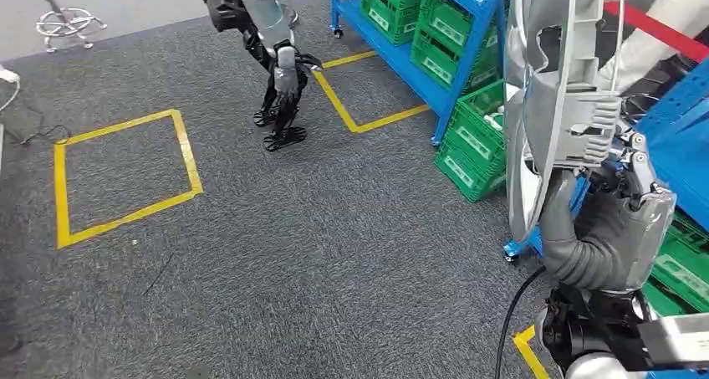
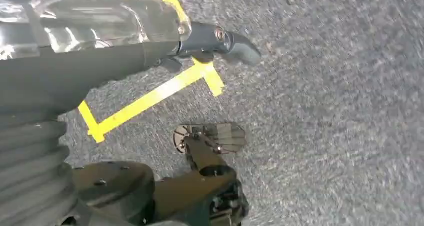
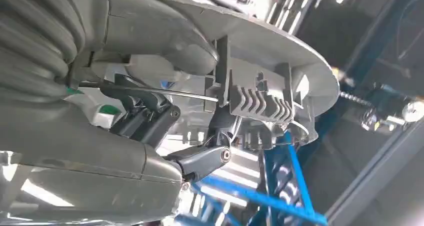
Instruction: Take the parts from the cabinet and place them on the table.
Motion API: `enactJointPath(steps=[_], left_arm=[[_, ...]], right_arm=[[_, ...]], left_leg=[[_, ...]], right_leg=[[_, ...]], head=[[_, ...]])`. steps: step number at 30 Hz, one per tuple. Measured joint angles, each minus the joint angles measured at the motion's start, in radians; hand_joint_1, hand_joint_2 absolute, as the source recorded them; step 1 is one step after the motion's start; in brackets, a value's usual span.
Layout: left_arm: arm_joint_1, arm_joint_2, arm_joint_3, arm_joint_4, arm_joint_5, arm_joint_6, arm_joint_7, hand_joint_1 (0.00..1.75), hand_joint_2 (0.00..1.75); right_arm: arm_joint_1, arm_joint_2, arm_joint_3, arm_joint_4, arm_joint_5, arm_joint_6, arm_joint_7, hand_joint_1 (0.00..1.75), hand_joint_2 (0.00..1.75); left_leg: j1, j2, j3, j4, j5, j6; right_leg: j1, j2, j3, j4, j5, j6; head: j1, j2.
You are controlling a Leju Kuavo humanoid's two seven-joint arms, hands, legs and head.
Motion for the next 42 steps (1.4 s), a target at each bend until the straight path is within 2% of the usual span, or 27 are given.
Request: enactJointPath(steps=[2,3,4,8,9,10,11,14,16,17,18,19,20,23,24,26,28,29,31,32,33,34,35,39,40,41,42], left_arm=[[0.000,0.002,0.000,0.000,0.000,-0.002,0.000,0.00,1.75],[0.000,0.003,0.000,0.000,0.000,-0.006,0.000,0.00,1.75],[-0.001,0.003,0.000,0.000,0.000,-0.010,0.000,0.00,1.75],[0.002,0.005,0.000,0.000,-0.001,-0.019,0.000,0.00,1.75],[0.003,0.008,0.000,0.000,-0.002,-0.019,0.000,0.00,1.75],[0.003,0.007,0.000,0.000,-0.003,-0.019,0.000,0.00,1.75],[0.000,0.007,0.000,0.000,-0.003,-0.020,0.000,0.00,1.75],[0.001,0.005,0.000,0.000,-0.005,-0.021,0.000,0.00,1.75],[0.003,0.005,0.000,0.000,-0.006,-0.021,0.000,0.00,1.75],[0.003,0.005,0.000,0.000,-0.006,-0.021,0.000,0.00,1.75],[0.002,0.005,0.000,0.000,-0.007,-0.021,-0.002,0.00,1.75],[0.001,0.005,0.000,0.000,-0.009,-0.021,-0.004,0.00,1.75],[0.000,0.004,0.000,-0.001,-0.009,-0.022,-0.006,0.00,1.75],[0.003,0.004,0.000,0.000,-0.010,-0.023,-0.006,0.00,1.75],[0.003,0.005,0.000,0.000,-0.010,-0.023,-0.006,0.00,1.75],[0.000,0.007,0.000,0.000,-0.009,-0.023,-0.008,0.00,1.75],[-0.002,0.005,0.000,-0.001,-0.010,-0.023,-0.012,0.00,1.75],[-0.001,0.005,0.000,-0.001,-0.010,-0.025,-0.013,0.00,1.75],[0.000,0.004,0.000,-0.001,-0.011,-0.027,-0.013,0.00,1.75],[-0.001,0.004,0.000,-0.001,-0.011,-0.027,-0.015,0.00,1.75],[-0.001,0.004,0.000,-0.001,-0.012,-0.027,-0.015,0.00,1.75],[-0.001,0.003,0.000,-0.001,-0.012,-0.027,-0.016,0.00,1.75],[-0.003,0.000,0.000,-0.001,-0.013,-0.027,-0.016,0.00,1.75],[0.003,-0.002,-0.001,-0.001,-0.013,-0.028,-0.016,0.00,1.75],[0.005,-0.003,-0.001,-0.001,-0.013,-0.029,-0.016,0.00,1.75],[0.003,-0.003,-0.001,-0.001,-0.013,-0.028,-0.016,0.00,1.75],[0.001,-0.003,-0.001,-0.001,-0.013,-0.028,-0.016,0.00,1.75]], right_arm=[[-0.007,0.002,0.007,0.006,0.000,-0.001,0.000,1.75,1.75],[-0.014,0.004,0.011,0.009,0.000,-0.001,0.000,1.75,1.75],[-0.020,0.005,0.015,0.012,0.000,-0.001,0.000,1.75,1.75],[-0.046,0.013,0.029,0.027,0.007,0.000,-0.002,1.75,1.75],[-0.050,0.015,0.033,0.030,0.008,0.000,-0.002,1.75,1.75],[-0.052,0.018,0.034,0.034,0.008,0.000,-0.002,1.75,1.75],[-0.055,0.020,0.036,0.036,0.009,0.000,-0.002,1.75,1.75],[-0.057,0.024,0.038,0.045,0.009,-0.002,-0.002,1.75,1.75],[-0.058,0.026,0.042,0.048,0.009,-0.002,-0.002,1.75,1.75],[-0.061,0.027,0.045,0.051,0.010,-0.002,-0.002,1.75,1.75],[-0.066,0.028,0.048,0.053,0.010,-0.002,-0.002,1.75,1.75],[-0.070,0.029,0.051,0.054,0.011,-0.002,-0.001,1.75,1.75],[-0.075,0.029,0.053,0.054,0.012,-0.001,0.000,1.75,1.75],[-0.080,0.030,0.054,0.057,0.017,0.000,0.000,1.75,1.75],[-0.084,0.031,0.054,0.057,0.018,0.000,0.000,1.75,1.75],[-0.085,0.032,0.054,0.058,0.020,0.000,0.002,1.75,1.75],[-0.086,0.033,0.054,0.058,0.022,0.000,0.003,1.75,1.75],[-0.085,0.033,0.055,0.059,0.023,0.000,0.003,1.75,1.75],[-0.086,0.033,0.055,0.062,0.026,0.001,0.008,1.75,1.75],[-0.087,0.033,0.055,0.061,0.027,0.002,0.010,1.75,1.75],[-0.088,0.033,0.055,0.061,0.027,0.002,0.012,1.75,1.75],[-0.090,0.033,0.055,0.061,0.028,0.003,0.013,1.75,1.75],[-0.091,0.033,0.055,0.061,0.029,0.003,0.013,1.75,1.75],[-0.102,0.033,0.055,0.061,0.030,0.005,0.014,1.75,1.75],[-0.103,0.034,0.055,0.061,0.030,0.005,0.016,1.75,1.75],[-0.103,0.034,0.055,0.060,0.030,0.005,0.016,1.75,1.75],[-0.104,0.034,0.055,0.061,0.030,0.004,0.016,1.75,1.75]], left_leg=[[-0.004,-0.027,0.005,0.000,0.001,0.000],[-0.004,-0.037,0.008,0.000,0.001,0.000],[-0.004,-0.044,0.002,0.000,0.003,-0.004],[0.005,-0.080,-0.014,-0.004,0.018,-0.028],[0.004,-0.052,-0.018,0.008,0.008,-0.029],[-0.006,0.013,-0.032,0.033,-0.016,-0.035],[0.000,0.032,-0.063,0.094,-0.056,-0.042],[0.017,0.031,-0.156,0.288,-0.130,-0.058],[0.026,0.034,-0.127,0.234,-0.079,-0.067],[0.029,0.049,-0.078,0.147,-0.034,-0.071],[0.030,0.084,-0.027,0.060,0.001,-0.073],[0.020,0.137,-0.002,0.012,-0.011,-0.075],[0.018,0.122,-0.003,0.007,-0.004,-0.053],[0.008,0.093,-0.008,0.008,-0.006,-0.028],[0.014,0.080,-0.004,0.003,-0.002,-0.019],[0.013,0.059,-0.004,0.004,-0.001,-0.009],[0.006,0.035,-0.005,0.004,0.000,-0.002],[0.001,0.020,-0.004,0.004,0.000,0.000],[-0.004,-0.008,-0.002,0.004,0.001,0.001],[-0.005,-0.023,0.000,0.004,0.002,0.002],[-0.005,-0.036,0.004,0.004,0.002,0.002],[-0.004,-0.047,0.004,0.004,0.002,0.002],[-0.007,-0.058,-0.002,0.007,0.005,-0.002],[-0.003,-0.093,-0.014,0.000,0.017,-0.023],[-0.010,-0.015,-0.022,0.017,-0.001,-0.024],[-0.007,0.025,-0.046,0.063,-0.038,-0.031],[0.000,0.031,-0.082,0.137,-0.077,-0.038]], right_leg=[[0.003,0.015,0.058,-0.148,0.099,-0.015],[0.005,0.046,0.094,-0.238,0.147,-0.024],[0.003,0.086,0.109,-0.261,0.138,-0.032],[0.011,0.049,0.113,-0.297,0.144,-0.034],[0.002,0.032,0.120,-0.311,0.154,-0.036],[0.005,0.025,0.125,-0.319,0.157,-0.040],[0.007,0.011,0.125,-0.320,0.158,-0.043],[0.008,-0.030,0.124,-0.319,0.156,-0.042],[0.006,-0.053,0.125,-0.315,0.152,-0.036],[0.004,-0.064,0.126,-0.312,0.148,-0.030],[0.002,-0.072,0.129,-0.307,0.143,-0.023],[0.005,-0.081,0.129,-0.304,0.137,-0.015],[0.010,-0.087,0.129,-0.297,0.131,-0.007],[0.003,-0.111,0.137,-0.305,0.132,0.003],[-0.002,-0.100,0.135,-0.301,0.120,0.013],[-0.003,-0.022,0.103,-0.214,0.058,0.012],[0.000,-0.003,0.026,-0.046,-0.018,0.008],[0.001,-0.002,-0.005,0.015,-0.030,0.003],[0.006,0.002,0.000,-0.015,0.018,-0.011],[0.011,0.011,0.030,-0.094,0.072,-0.021],[0.017,0.026,0.066,-0.182,0.122,-0.030],[0.020,0.069,0.093,-0.257,0.152,-0.039],[0.016,0.088,0.102,-0.271,0.149,-0.041],[0.015,0.041,0.116,-0.308,0.155,-0.046],[0.014,0.027,0.125,-0.322,0.161,-0.045],[0.015,0.017,0.127,-0.327,0.165,-0.051],[0.016,0.003,0.126,-0.327,0.165,-0.051]], head=[[0.003,0.000],[0.003,0.000],[-0.002,0.000],[0.002,0.000],[0.001,0.000],[-0.004,0.000],[-0.016,0.000],[-0.024,0.000],[-0.031,0.000],[-0.035,0.000],[-0.035,0.000],[-0.040,0.000],[-0.040,0.000],[-0.029,0.000],[-0.030,0.000],[-0.021,0.000],[-0.011,0.000],[-0.006,0.000],[-0.001,0.000],[0.000,0.000],[0.002,0.000],[0.003,0.000],[-0.003,0.000],[0.006,0.000],[0.003,0.000],[-0.007,0.000],[-0.010,0.000]])
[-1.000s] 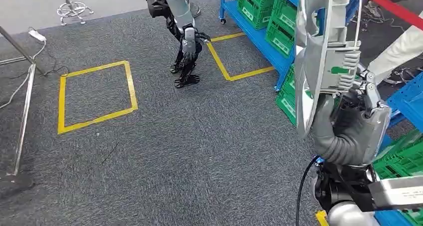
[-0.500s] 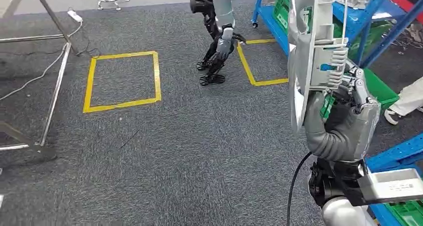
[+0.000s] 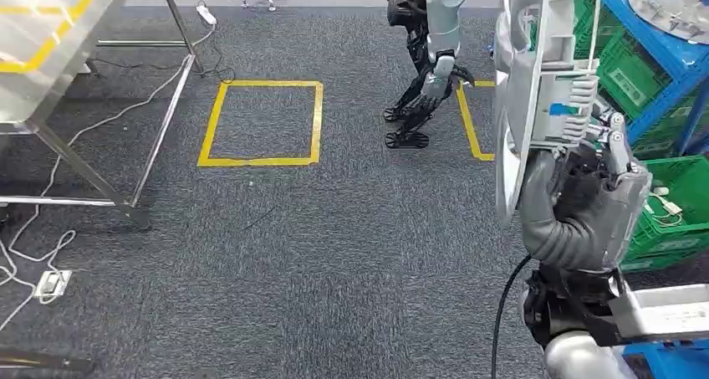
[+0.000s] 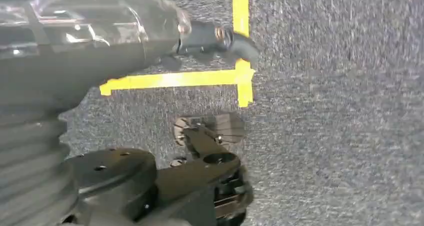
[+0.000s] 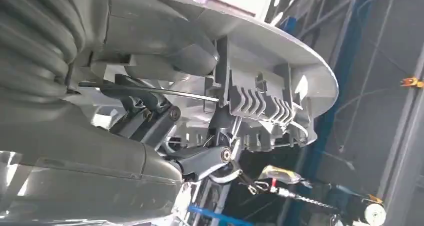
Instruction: Take the parts from the cabinet and place them on the table.
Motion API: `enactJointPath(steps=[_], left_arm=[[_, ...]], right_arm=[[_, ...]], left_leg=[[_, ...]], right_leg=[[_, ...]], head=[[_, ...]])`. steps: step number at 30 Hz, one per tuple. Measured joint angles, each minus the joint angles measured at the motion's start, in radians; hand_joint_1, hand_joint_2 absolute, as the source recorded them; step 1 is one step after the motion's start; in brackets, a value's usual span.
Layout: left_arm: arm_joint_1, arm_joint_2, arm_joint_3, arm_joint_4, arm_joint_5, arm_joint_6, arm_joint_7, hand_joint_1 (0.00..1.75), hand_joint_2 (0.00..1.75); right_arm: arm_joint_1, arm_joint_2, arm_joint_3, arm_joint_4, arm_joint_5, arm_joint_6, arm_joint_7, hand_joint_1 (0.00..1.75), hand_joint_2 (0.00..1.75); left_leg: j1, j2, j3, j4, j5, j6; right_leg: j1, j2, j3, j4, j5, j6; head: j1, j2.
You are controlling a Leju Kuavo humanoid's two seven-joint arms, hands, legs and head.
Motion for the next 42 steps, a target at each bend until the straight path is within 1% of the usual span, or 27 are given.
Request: enactJointPath(steps=[2,3,5,6,7,8,9,12,14,15,17,18,20,22,23,27,28,29,30,32,33,34,36,37,38,40,42], left_arm=[[0.001,0.000,0.000,0.000,0.000,0.000,0.000,0.00,1.75],[0.003,0.000,0.000,0.000,0.000,0.000,0.000,0.00,1.75],[0.004,-0.001,0.000,0.000,0.000,0.000,0.000,0.00,1.75],[0.003,-0.001,0.000,0.000,0.000,0.000,0.000,0.00,1.75],[0.003,-0.001,0.000,0.000,0.000,0.000,0.000,0.00,1.75],[0.001,-0.005,0.000,-0.001,0.000,0.000,0.000,0.00,1.75],[0.001,-0.005,0.000,-0.001,0.000,0.000,0.000,0.00,1.75],[0.003,-0.005,0.000,0.000,0.000,0.000,0.000,0.00,1.75],[0.001,-0.008,0.000,0.000,-0.011,0.008,-0.002,0.00,1.75],[-0.002,-0.013,0.000,0.000,-0.016,0.012,-0.002,0.00,1.75],[-0.004,-0.028,0.000,-0.001,-0.026,0.031,-0.011,0.00,1.75],[-0.002,-0.038,0.000,-0.001,-0.031,0.041,-0.016,0.00,1.75],[0.000,-0.053,0.000,-0.001,-0.035,0.052,-0.023,0.00,1.75],[0.001,-0.064,0.000,-0.001,-0.035,0.054,-0.028,0.00,1.75],[0.001,-0.073,0.000,-0.002,-0.034,0.054,-0.031,0.00,1.75],[0.007,-0.080,0.000,-0.001,-0.027,0.049,-0.023,0.00,1.75],[0.007,-0.078,0.000,-0.001,-0.025,0.049,-0.018,0.00,1.75],[0.008,-0.079,0.000,-0.001,-0.023,0.047,-0.016,0.00,1.75],[0.006,-0.077,0.000,-0.001,-0.022,0.046,-0.015,0.00,1.75],[0.005,-0.077,0.000,-0.001,-0.020,0.046,-0.010,0.00,1.75],[0.006,-0.078,0.000,-0.001,-0.020,0.045,-0.006,0.00,1.75],[0.007,-0.078,0.000,-0.001,-0.019,0.045,-0.005,0.00,1.75],[0.007,-0.077,0.000,0.000,-0.018,0.045,-0.001,0.00,1.75],[0.006,-0.077,0.000,-0.001,-0.018,0.045,0.000,0.00,1.75],[0.005,-0.077,0.000,-0.001,-0.018,0.045,0.000,0.00,1.75],[0.005,-0.076,0.000,-0.001,-0.018,0.045,0.000,0.00,1.75],[0.007,-0.076,0.000,0.000,-0.018,0.045,0.000,0.00,1.75]], right_arm=[[0.001,0.000,0.001,0.000,0.000,0.000,0.001,1.75,1.75],[0.001,0.000,0.002,0.000,0.000,0.000,0.002,1.75,1.75],[0.001,0.000,0.002,0.000,0.000,0.000,0.004,1.75,1.75],[0.001,0.000,0.005,0.000,0.000,0.001,0.004,1.75,1.75],[0.001,0.000,0.006,0.000,0.000,0.001,0.004,1.75,1.75],[0.001,0.000,0.007,0.000,0.000,0.001,0.004,1.75,1.75],[-0.001,0.001,0.008,0.000,0.000,0.002,0.005,1.75,1.75],[0.001,0.001,0.008,0.000,0.000,-0.002,0.007,1.75,1.75],[0.008,-0.005,0.004,-0.002,-0.004,-0.013,0.019,1.75,1.75],[0.020,-0.014,-0.004,-0.009,-0.011,-0.018,0.025,1.75,1.75],[0.047,-0.037,-0.024,-0.022,-0.045,-0.021,0.027,1.75,1.75],[0.063,-0.052,-0.041,-0.032,-0.073,-0.021,0.027,1.75,1.75],[0.084,-0.076,-0.072,-0.045,-0.106,-0.016,0.026,1.75,1.75],[0.088,-0.091,-0.099,-0.057,-0.122,-0.009,0.024,1.75,1.75],[0.093,-0.100,-0.119,-0.070,-0.126,0.004,0.018,1.75,1.75],[0.085,-0.106,-0.142,-0.086,-0.114,0.030,0.018,1.75,1.75],[0.084,-0.107,-0.145,-0.087,-0.113,0.032,0.018,1.75,1.75],[0.085,-0.106,-0.145,-0.087,-0.111,0.034,0.020,1.75,1.75],[0.085,-0.106,-0.147,-0.089,-0.110,0.034,0.021,1.75,1.75],[0.085,-0.105,-0.151,-0.088,-0.106,0.034,0.021,1.75,1.75],[0.085,-0.105,-0.151,-0.088,-0.105,0.034,0.021,1.75,1.75],[0.085,-0.103,-0.151,-0.088,-0.105,0.034,0.021,1.75,1.75],[0.085,-0.102,-0.150,-0.088,-0.105,0.034,0.021,1.75,1.75],[0.085,-0.101,-0.150,-0.088,-0.105,0.034,0.021,1.75,1.75],[0.085,-0.101,-0.151,-0.088,-0.105,0.034,0.021,1.75,1.75],[0.083,-0.102,-0.151,-0.089,-0.105,0.034,0.021,1.75,1.75],[0.082,-0.101,-0.151,-0.088,-0.105,0.034,0.021,1.75,1.75]], left_leg=[[0.013,-0.003,-0.066,0.137,-0.051,-0.012],[0.020,-0.002,-0.076,0.157,-0.046,-0.019],[0.031,0.008,-0.023,0.060,0.021,-0.034],[0.034,0.032,0.026,-0.027,0.061,-0.040],[0.036,0.084,0.071,-0.111,0.082,-0.046],[0.023,0.102,0.078,-0.118,0.066,-0.038],[0.023,0.085,0.074,-0.119,0.070,-0.017],[0.017,0.055,0.071,-0.119,0.070,0.007],[0.018,0.031,0.073,-0.121,0.072,0.019],[0.017,0.018,0.073,-0.122,0.073,0.026],[0.011,-0.015,0.073,-0.121,0.074,0.032],[0.007,-0.033,0.074,-0.121,0.075,0.035],[0.001,-0.065,0.075,-0.121,0.077,0.038],[-0.001,-0.093,0.076,-0.121,0.079,0.040],[-0.004,-0.104,0.073,-0.120,0.081,0.039],[0.002,-0.142,0.060,-0.124,0.094,0.018],[0.000,-0.122,0.056,-0.117,0.084,0.019],[-0.012,-0.033,0.046,-0.091,0.055,0.013],[-0.006,-0.010,0.020,-0.037,0.018,0.006],[0.005,-0.002,-0.038,0.100,-0.046,-0.004],[0.010,-0.002,-0.059,0.146,-0.058,-0.010],[0.016,-0.001,-0.056,0.144,-0.045,-0.015],[0.021,0.016,0.016,0.019,0.029,-0.024],[0.021,0.045,0.068,-0.070,0.066,-0.024],[0.012,0.096,0.093,-0.121,0.051,-0.023],[0.008,0.077,0.092,-0.124,0.059,0.005],[0.004,0.059,0.089,-0.125,0.061,0.014]], right_leg=[[-0.001,-0.026,0.000,0.001,-0.002,0.000],[-0.003,-0.038,0.000,0.002,-0.003,0.003],[-0.009,-0.061,0.001,0.007,-0.010,0.014],[-0.012,-0.070,0.002,0.014,-0.016,0.022],[-0.011,-0.079,0.004,0.024,-0.024,0.033],[-0.006,-0.084,0.000,0.033,-0.032,0.043],[-0.007,-0.090,0.002,0.036,-0.035,0.046],[-0.017,-0.113,0.007,0.034,-0.039,0.057],[-0.024,-0.039,-0.011,0.084,-0.086,0.064],[-0.021,-0.021,-0.040,0.153,-0.123,0.062],[-0.016,-0.007,-0.117,0.313,-0.186,0.058],[-0.015,-0.005,-0.138,0.352,-0.188,0.053],[-0.008,0.001,-0.124,0.297,-0.128,0.037],[0.003,0.027,-0.061,0.133,-0.028,0.017],[0.004,0.073,-0.037,0.078,-0.020,0.006],[0.006,0.046,-0.027,0.048,-0.018,0.008],[-0.005,0.030,-0.019,0.027,-0.008,0.010],[-0.001,0.021,-0.014,0.019,-0.004,0.007],[-0.001,0.009,-0.014,0.019,-0.003,0.002],[0.000,-0.016,-0.014,0.020,-0.004,0.002],[0.000,-0.029,-0.015,0.020,-0.004,0.003],[-0.002,-0.041,-0.014,0.021,-0.005,0.005],[-0.006,-0.062,-0.013,0.025,-0.010,0.012],[-0.008,-0.070,-0.012,0.030,-0.015,0.019],[-0.007,-0.079,-0.012,0.034,-0.019,0.026],[0.000,-0.091,-0.011,0.040,-0.024,0.036],[-0.004,-0.106,-0.006,0.036,-0.022,0.042]], head=[[-0.005,0.000],[-0.008,0.000],[-0.011,0.000],[-0.015,0.000],[-0.021,0.000],[-0.030,0.000],[-0.021,0.000],[-0.016,0.000],[-0.013,0.000],[-0.010,0.000],[-0.003,0.000],[0.001,0.000],[0.009,0.000],[0.016,0.000],[0.014,0.000],[0.019,0.000],[0.018,0.000],[0.012,0.000],[0.002,0.000],[0.000,0.000],[-0.003,0.000],[-0.006,0.000],[-0.011,0.000],[-0.015,0.000],[-0.021,0.000],[-0.019,0.000],[-0.015,0.000]])
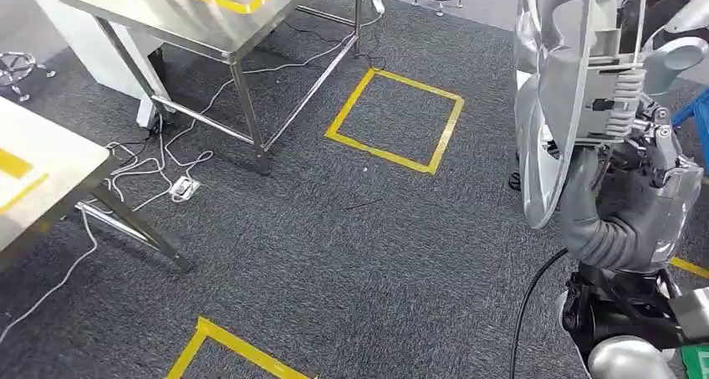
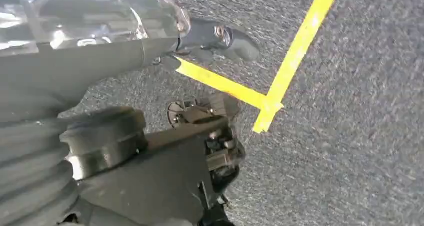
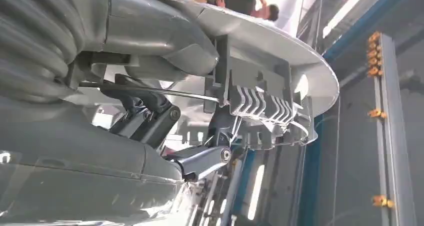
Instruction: Take the parts from the cabinet and place them on the table.
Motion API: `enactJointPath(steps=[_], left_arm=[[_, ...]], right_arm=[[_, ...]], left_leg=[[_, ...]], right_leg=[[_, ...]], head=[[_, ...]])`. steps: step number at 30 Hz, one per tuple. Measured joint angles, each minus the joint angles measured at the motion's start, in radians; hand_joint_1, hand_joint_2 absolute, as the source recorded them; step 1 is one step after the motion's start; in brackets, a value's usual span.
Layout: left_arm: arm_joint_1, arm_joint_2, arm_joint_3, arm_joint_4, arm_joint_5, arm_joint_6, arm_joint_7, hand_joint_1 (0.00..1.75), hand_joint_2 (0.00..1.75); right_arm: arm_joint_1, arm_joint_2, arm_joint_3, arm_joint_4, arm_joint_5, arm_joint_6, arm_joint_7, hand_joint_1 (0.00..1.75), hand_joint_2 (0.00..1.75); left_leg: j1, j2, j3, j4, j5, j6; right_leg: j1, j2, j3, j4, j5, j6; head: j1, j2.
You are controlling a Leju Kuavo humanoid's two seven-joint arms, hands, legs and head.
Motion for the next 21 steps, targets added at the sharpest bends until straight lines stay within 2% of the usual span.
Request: enactJointPath(steps=[1,2,3,4,5,6,7,8,9,10,11,12,13,14,16,17,18,19,21], left_arm=[[-0.002,0.000,0.000,0.000,0.000,0.000,0.000,0.00,1.75],[-0.002,0.000,0.000,0.000,0.000,0.000,0.000,0.00,1.75],[-0.003,0.000,0.000,0.000,0.001,0.000,-0.001,0.00,1.75],[-0.006,0.000,0.000,0.000,0.002,-0.001,-0.002,0.00,1.75],[-0.007,0.001,0.000,0.000,0.004,-0.003,-0.002,0.00,1.75],[-0.006,0.002,0.000,0.000,0.005,-0.006,-0.002,0.00,1.75],[-0.006,0.003,0.000,0.000,0.007,-0.010,-0.001,0.00,1.75],[-0.005,0.004,0.000,0.000,0.008,-0.013,-0.001,0.00,1.75],[-0.005,0.005,0.000,0.000,0.009,-0.014,0.000,0.00,1.75],[-0.006,0.006,0.000,0.000,0.010,-0.015,0.000,0.00,1.75],[-0.006,0.008,0.000,0.000,0.010,-0.015,0.000,0.00,1.75],[-0.007,0.008,0.000,0.000,0.010,-0.015,-0.001,0.00,1.75],[-0.009,0.010,0.000,0.000,0.010,-0.015,-0.001,0.00,1.75],[-0.008,0.010,0.000,0.000,0.010,-0.015,-0.001,0.00,1.75],[-0.004,0.011,0.000,0.000,0.009,-0.015,-0.001,0.00,1.75],[-0.003,0.019,0.000,0.001,0.010,-0.015,-0.001,0.00,1.75],[-0.003,0.018,0.000,0.000,0.009,-0.015,-0.002,0.00,1.75],[-0.006,0.018,0.000,0.000,0.008,-0.015,-0.002,0.00,1.75],[-0.006,0.019,0.000,0.000,0.006,-0.015,-0.002,0.00,1.75]], right_arm=[[-0.001,0.000,0.000,0.000,0.000,-0.001,0.000,1.75,1.75],[-0.003,0.000,0.000,0.000,0.002,-0.002,0.000,1.75,1.75],[0.000,0.000,-0.001,0.000,0.004,-0.003,0.000,1.75,1.75],[0.004,0.000,0.000,-0.003,0.010,-0.005,0.000,1.75,1.75],[0.007,0.002,0.001,-0.003,0.014,-0.005,-0.001,1.75,1.75],[0.008,0.003,0.003,-0.003,0.021,-0.006,-0.002,1.75,1.75],[0.009,0.005,0.005,-0.003,0.027,-0.007,-0.003,1.75,1.75],[0.011,0.007,0.011,-0.003,0.035,-0.008,-0.005,1.75,1.75],[0.011,0.009,0.015,-0.003,0.040,-0.010,-0.006,1.75,1.75],[0.011,0.011,0.019,-0.003,0.043,-0.013,-0.006,1.75,1.75],[0.011,0.012,0.024,-0.003,0.048,-0.017,-0.008,1.75,1.75],[0.013,0.013,0.027,-0.002,0.051,-0.019,-0.011,1.75,1.75],[0.018,0.014,0.029,-0.003,0.052,-0.023,-0.015,1.75,1.75],[0.018,0.014,0.032,-0.002,0.052,-0.024,-0.016,1.75,1.75],[0.019,0.018,0.035,-0.003,0.052,-0.029,-0.018,1.75,1.75],[0.018,0.019,0.037,-0.003,0.052,-0.031,-0.018,1.75,1.75],[0.022,0.020,0.039,-0.001,0.052,-0.033,-0.018,1.75,1.75],[0.024,0.021,0.042,-0.003,0.052,-0.035,-0.020,1.75,1.75],[0.025,0.024,0.043,-0.003,0.053,-0.037,-0.020,1.75,1.75]], left_leg=[[0.005,-0.013,0.004,-0.005,0.005,0.009],[0.007,-0.024,0.004,-0.007,0.007,0.013],[0.008,-0.030,0.004,-0.007,0.008,0.018],[0.007,-0.044,0.004,-0.007,0.010,0.023],[0.004,-0.055,0.004,-0.007,0.011,0.025],[0.002,-0.069,0.004,-0.007,0.011,0.026],[0.000,-0.081,0.005,-0.007,0.012,0.026],[-0.002,-0.095,0.006,-0.007,0.012,0.027],[-0.004,-0.108,0.008,-0.007,0.013,0.028],[-0.005,-0.123,0.011,-0.007,0.013,0.028],[-0.005,-0.135,0.012,-0.007,0.013,0.027],[-0.006,-0.144,0.006,-0.007,0.017,0.022],[-0.003,-0.156,0.000,-0.004,0.020,0.017],[0.001,-0.165,-0.008,-0.005,0.025,0.009],[0.003,-0.188,-0.013,-0.012,0.034,-0.004],[0.000,-0.147,-0.016,-0.002,0.021,-0.005],[-0.008,-0.078,-0.028,0.018,-0.002,-0.011],[-0.002,-0.057,-0.057,0.081,-0.047,-0.017],[0.009,-0.055,-0.121,0.233,-0.118,-0.027]], right_leg=[[-0.004,-0.006,-0.006,-0.006,-0.010,0.010],[-0.007,0.034,-0.002,0.019,-0.035,0.023],[-0.007,0.060,-0.015,0.054,-0.057,0.024],[-0.006,0.088,-0.056,0.155,-0.107,0.022],[-0.006,0.096,-0.092,0.238,-0.142,0.020],[-0.006,0.098,-0.123,0.302,-0.160,0.017],[-0.006,0.099,-0.135,0.320,-0.155,0.012],[-0.005,0.101,-0.127,0.296,-0.126,0.005],[-0.005,0.105,-0.108,0.244,-0.087,-0.001],[-0.005,0.117,-0.067,0.144,-0.027,-0.010],[-0.004,0.153,-0.033,0.056,0.017,-0.018],[-0.007,0.199,-0.021,0.035,0.007,-0.023],[-0.005,0.191,-0.020,0.016,0.012,-0.022],[-0.002,0.178,-0.017,0.011,0.007,-0.022],[-0.002,0.158,-0.015,0.003,0.011,-0.024],[-0.011,0.139,-0.010,-0.014,0.021,-0.024],[-0.009,0.132,-0.007,-0.020,0.023,-0.028],[-0.007,0.117,-0.007,-0.022,0.025,-0.032],[-0.006,0.087,-0.008,-0.021,0.025,-0.032]], head=[[-0.002,0.000],[0.003,0.000],[0.003,0.000],[0.012,0.000],[0.018,0.000],[0.022,0.000],[0.025,0.000],[0.028,0.000],[0.031,0.000],[0.033,0.000],[0.034,0.000],[0.030,0.000],[0.029,0.000],[0.037,0.000],[0.036,0.000],[0.037,0.000],[0.030,0.000],[0.018,0.000],[0.015,0.000]])
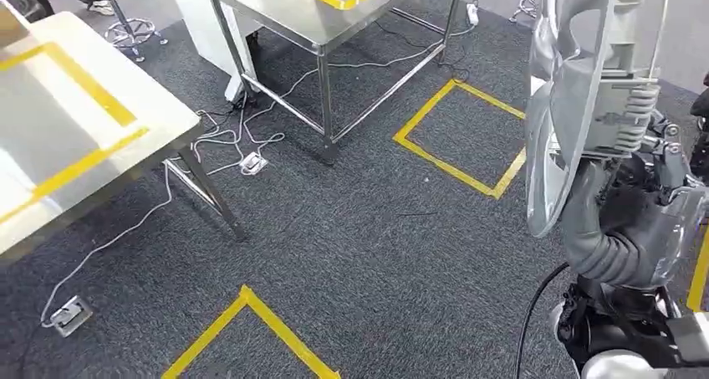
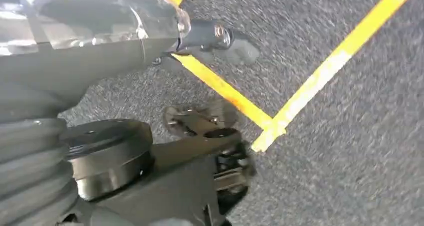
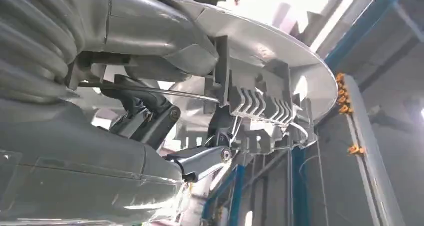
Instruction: Take the parts from the cabinet and place them on the table.
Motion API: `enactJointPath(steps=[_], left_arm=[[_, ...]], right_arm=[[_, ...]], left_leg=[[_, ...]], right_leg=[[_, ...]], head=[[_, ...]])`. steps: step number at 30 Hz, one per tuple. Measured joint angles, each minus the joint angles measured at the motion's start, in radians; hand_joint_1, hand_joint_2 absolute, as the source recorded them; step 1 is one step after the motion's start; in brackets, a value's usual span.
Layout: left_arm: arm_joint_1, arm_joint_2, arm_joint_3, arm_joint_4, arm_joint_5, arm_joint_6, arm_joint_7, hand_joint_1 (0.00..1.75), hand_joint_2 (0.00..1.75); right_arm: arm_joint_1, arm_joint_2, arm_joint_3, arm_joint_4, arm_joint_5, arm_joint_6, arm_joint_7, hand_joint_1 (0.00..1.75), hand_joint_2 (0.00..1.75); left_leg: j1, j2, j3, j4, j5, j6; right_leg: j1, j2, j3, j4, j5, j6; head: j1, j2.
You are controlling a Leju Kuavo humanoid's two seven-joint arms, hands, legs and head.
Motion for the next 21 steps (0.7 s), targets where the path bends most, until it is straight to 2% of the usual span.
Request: enactJointPath(steps=[1,2,3,4,5,6,7,8,10,11,12,13,14,15,16,17,18,19,20,21], left_arm=[[0.001,0.000,0.000,0.000,0.000,0.000,0.000,0.00,1.75],[0.002,0.000,0.000,0.000,0.000,0.000,0.000,0.00,1.75],[0.003,0.000,0.000,0.000,-0.001,0.000,0.000,0.00,1.75],[0.002,0.001,0.000,0.000,-0.002,0.000,0.000,0.00,1.75],[0.002,0.001,0.000,0.000,-0.002,0.000,-0.001,0.00,1.75],[0.000,0.001,0.000,0.000,-0.003,0.000,-0.002,0.00,1.75],[0.000,0.001,0.000,0.000,-0.003,0.000,-0.003,0.00,1.75],[0.001,0.001,0.000,0.000,-0.003,0.000,-0.004,0.00,1.75],[0.003,0.002,0.000,0.000,-0.005,0.000,-0.004,0.00,1.75],[0.002,0.002,0.000,0.000,-0.006,0.000,-0.003,0.00,1.75],[0.001,0.002,0.000,0.000,-0.007,0.000,-0.002,0.00,1.75],[0.000,0.002,0.000,0.000,-0.007,0.000,-0.001,0.00,1.75],[-0.002,0.000,0.000,0.000,-0.008,-0.001,0.000,0.00,1.75],[-0.002,-0.001,0.000,0.000,-0.008,-0.002,0.002,0.00,1.75],[-0.001,-0.001,0.000,0.000,-0.008,-0.002,0.002,0.00,1.75],[0.000,-0.001,0.000,0.000,-0.008,-0.002,0.002,0.00,1.75],[0.000,-0.001,0.000,0.000,-0.008,-0.002,0.002,0.00,1.75],[0.000,-0.001,0.000,0.000,-0.009,-0.002,0.002,0.00,1.75],[0.000,-0.001,0.000,0.000,-0.009,-0.002,0.002,0.00,1.75],[0.000,-0.003,0.000,0.000,-0.009,-0.002,0.002,0.00,1.75]], right_arm=[[0.001,0.000,0.000,0.000,0.000,0.000,0.000,1.75,1.75],[0.001,0.002,0.001,0.000,0.000,0.000,0.000,1.75,1.75],[0.001,0.003,0.001,0.000,0.000,0.000,0.000,1.75,1.75],[0.002,0.003,0.003,0.000,0.000,0.001,0.000,1.75,1.75],[0.002,0.005,0.005,0.000,0.000,0.001,0.000,1.75,1.75],[0.002,0.005,0.006,0.000,0.000,0.001,0.000,1.75,1.75],[0.000,0.005,0.006,0.000,0.000,0.001,0.000,1.75,1.75],[0.000,0.004,0.006,0.000,0.000,0.000,0.000,1.75,1.75],[0.001,0.005,0.006,0.000,0.000,0.000,0.000,1.75,1.75],[0.000,0.004,0.005,-0.001,0.000,0.000,0.000,1.75,1.75],[0.002,0.004,0.005,-0.001,0.000,0.000,0.000,1.75,1.75],[0.002,0.003,0.005,-0.002,0.000,0.000,0.000,1.75,1.75],[0.003,0.003,0.005,-0.002,0.000,0.000,0.000,1.75,1.75],[0.003,0.003,0.005,-0.001,0.000,0.000,0.000,1.75,1.75],[0.005,0.003,0.005,0.000,0.000,0.000,0.000,1.75,1.75],[0.007,0.004,0.005,0.000,-0.001,0.000,0.000,1.75,1.75],[0.008,0.004,0.005,0.000,-0.001,0.000,0.000,1.75,1.75],[0.008,0.004,0.005,0.000,-0.001,-0.001,0.000,1.75,1.75],[0.008,0.004,0.005,0.000,-0.001,-0.001,0.000,1.75,1.75],[0.007,0.004,0.005,0.000,-0.001,0.000,0.000,1.75,1.75]], left_leg=[[0.003,-0.003,-0.015,0.037,-0.006,-0.004],[0.006,-0.003,-0.008,0.029,0.009,-0.008],[0.008,0.001,0.024,-0.025,0.046,-0.012],[0.008,0.013,0.070,-0.106,0.086,-0.013],[0.008,0.040,0.121,-0.194,0.122,-0.012],[-0.001,0.095,0.144,-0.241,0.107,-0.008],[-0.003,0.084,0.145,-0.246,0.116,0.010],[-0.006,0.076,0.141,-0.244,0.115,0.020],[-0.009,0.053,0.137,-0.245,0.118,0.032],[-0.002,0.040,0.141,-0.251,0.123,0.041],[-0.001,0.029,0.141,-0.251,0.124,0.045],[-0.002,0.020,0.141,-0.251,0.125,0.050],[-0.002,0.007,0.141,-0.251,0.126,0.051],[-0.004,-0.005,0.141,-0.251,0.127,0.054],[-0.006,-0.018,0.141,-0.250,0.127,0.055],[-0.007,-0.034,0.142,-0.250,0.128,0.056],[-0.008,-0.049,0.143,-0.250,0.128,0.056],[-0.009,-0.064,0.145,-0.250,0.128,0.056],[-0.009,-0.076,0.148,-0.250,0.128,0.056],[-0.007,-0.085,0.146,-0.251,0.129,0.055]], right_leg=[[0.000,-0.012,0.000,0.000,0.000,0.000],[-0.001,-0.024,0.000,0.000,-0.001,0.001],[-0.001,-0.036,0.000,0.001,-0.003,0.004],[-0.001,-0.046,0.002,0.003,-0.005,0.007],[-0.002,-0.054,0.003,0.007,-0.008,0.013],[0.001,-0.062,0.003,0.010,-0.012,0.019],[0.007,-0.068,0.001,0.016,-0.016,0.026],[0.007,-0.077,0.002,0.016,-0.015,0.029],[0.003,-0.095,0.007,0.013,-0.015,0.035],[-0.001,-0.085,0.003,0.017,-0.028,0.044],[-0.004,-0.036,-0.002,0.046,-0.054,0.048],[-0.005,-0.007,-0.027,0.109,-0.092,0.050],[-0.005,0.007,-0.066,0.198,-0.135,0.051],[-0.005,0.011,-0.102,0.278,-0.165,0.051],[-0.004,0.012,-0.129,0.334,-0.177,0.050],[-0.004,0.013,-0.133,0.337,-0.162,0.045],[-0.003,0.015,-0.116,0.293,-0.123,0.041],[-0.003,0.022,-0.083,0.212,-0.071,0.035],[-0.003,0.040,-0.045,0.121,-0.021,0.029],[-0.004,0.082,-0.020,0.051,0.001,0.023]], head=[[-0.002,0.000],[-0.006,0.000],[-0.010,0.000],[-0.014,0.000],[-0.019,0.000],[-0.023,0.000],[-0.023,0.000],[-0.018,0.000],[-0.015,0.000],[-0.017,0.000],[-0.013,0.000],[-0.006,0.000],[-0.003,0.000],[0.003,0.000],[0.007,0.000],[0.008,0.000],[0.011,0.000],[0.015,0.000],[0.019,0.000],[0.022,0.000]])
